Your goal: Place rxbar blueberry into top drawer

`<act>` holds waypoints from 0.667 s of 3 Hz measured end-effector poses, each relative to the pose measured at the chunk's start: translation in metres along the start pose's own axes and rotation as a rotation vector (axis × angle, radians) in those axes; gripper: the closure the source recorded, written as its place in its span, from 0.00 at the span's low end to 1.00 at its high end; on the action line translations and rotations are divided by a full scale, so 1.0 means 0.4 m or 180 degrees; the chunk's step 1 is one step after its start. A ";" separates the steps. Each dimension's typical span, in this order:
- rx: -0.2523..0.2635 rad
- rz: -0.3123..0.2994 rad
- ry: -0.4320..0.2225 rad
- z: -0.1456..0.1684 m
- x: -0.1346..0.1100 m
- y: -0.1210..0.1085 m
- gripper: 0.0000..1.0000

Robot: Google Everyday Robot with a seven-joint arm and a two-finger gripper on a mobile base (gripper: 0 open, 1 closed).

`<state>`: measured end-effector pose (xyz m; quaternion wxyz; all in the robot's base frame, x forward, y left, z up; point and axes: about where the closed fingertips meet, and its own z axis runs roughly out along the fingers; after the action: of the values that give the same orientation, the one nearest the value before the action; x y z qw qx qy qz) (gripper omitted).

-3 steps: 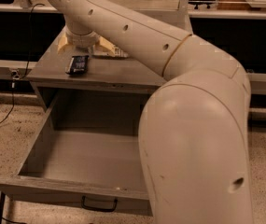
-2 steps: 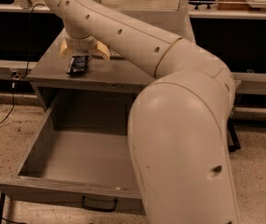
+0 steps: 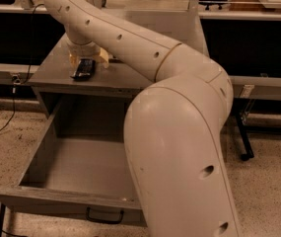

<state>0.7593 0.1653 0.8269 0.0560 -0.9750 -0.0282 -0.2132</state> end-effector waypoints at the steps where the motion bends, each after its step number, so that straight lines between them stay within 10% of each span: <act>1: 0.0000 0.0000 0.0000 -0.004 0.002 0.000 0.64; 2: 0.0000 0.0000 0.0000 -0.009 0.004 -0.001 0.89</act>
Offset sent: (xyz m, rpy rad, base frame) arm -0.0268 0.0058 0.0601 0.2837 -0.0109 0.1079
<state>0.7593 0.1653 0.8307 0.0561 -0.9750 -0.0282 -0.2132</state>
